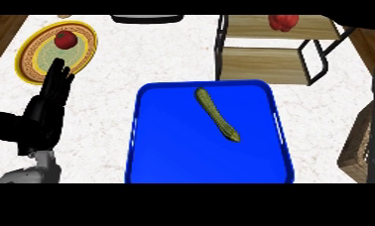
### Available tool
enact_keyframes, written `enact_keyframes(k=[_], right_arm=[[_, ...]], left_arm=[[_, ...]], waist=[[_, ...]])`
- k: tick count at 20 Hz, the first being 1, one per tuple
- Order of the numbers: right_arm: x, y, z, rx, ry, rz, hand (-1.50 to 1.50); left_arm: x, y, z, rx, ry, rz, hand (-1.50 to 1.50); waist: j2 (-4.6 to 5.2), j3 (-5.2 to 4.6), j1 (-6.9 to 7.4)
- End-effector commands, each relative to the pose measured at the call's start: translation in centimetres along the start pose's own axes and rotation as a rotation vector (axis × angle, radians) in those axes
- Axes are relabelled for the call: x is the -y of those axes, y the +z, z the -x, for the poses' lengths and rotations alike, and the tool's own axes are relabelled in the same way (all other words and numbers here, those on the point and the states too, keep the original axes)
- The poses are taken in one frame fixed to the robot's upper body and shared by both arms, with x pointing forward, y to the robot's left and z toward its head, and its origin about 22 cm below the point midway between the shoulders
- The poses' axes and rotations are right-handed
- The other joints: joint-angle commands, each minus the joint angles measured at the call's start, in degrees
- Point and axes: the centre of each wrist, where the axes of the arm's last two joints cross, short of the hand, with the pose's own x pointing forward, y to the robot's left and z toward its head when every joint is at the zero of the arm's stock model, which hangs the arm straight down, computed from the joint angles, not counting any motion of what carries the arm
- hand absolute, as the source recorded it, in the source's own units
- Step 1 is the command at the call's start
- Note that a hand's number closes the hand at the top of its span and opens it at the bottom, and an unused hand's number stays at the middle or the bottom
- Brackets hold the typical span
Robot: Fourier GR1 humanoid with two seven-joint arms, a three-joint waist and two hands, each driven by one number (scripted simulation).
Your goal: Pick the bell pepper from the tray and place it in the tiered shelf
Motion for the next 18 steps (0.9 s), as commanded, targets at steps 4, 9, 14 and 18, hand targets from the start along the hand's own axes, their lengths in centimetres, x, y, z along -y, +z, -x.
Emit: enact_keyframes(k=[4, 9, 14, 18], right_arm=[[10.3, 0.1, 1.0, -0.067, 0.005, 0.09, -1.5], [15.9, 2.8, 2.7, -0.089, 0.006, 0.038, -1.5], [21.1, 2.8, 5.7, -0.046, -0.04, 0.02, -1.5], [22.1, 3.2, 6.2, -0.058, -0.055, 0.015, -1.5]], left_arm=[[0.3, -0.1, 0.2, -0.019, -0.005, 0.002, 0.0], [0.2, 0.1, -1.2, 0.003, -0.007, -0.009, 0.0], [0.3, 0.0, -0.8, 0.011, -0.004, -0.015, 0.0], [0.5, -0.2, -0.9, 0.007, 0.004, 0.008, 0.0]], waist=[[0.05, 0.0, -0.28], [0.05, 0.0, -0.01], [0.18, 0.02, 0.3], [0.21, 0.01, 0.57]])
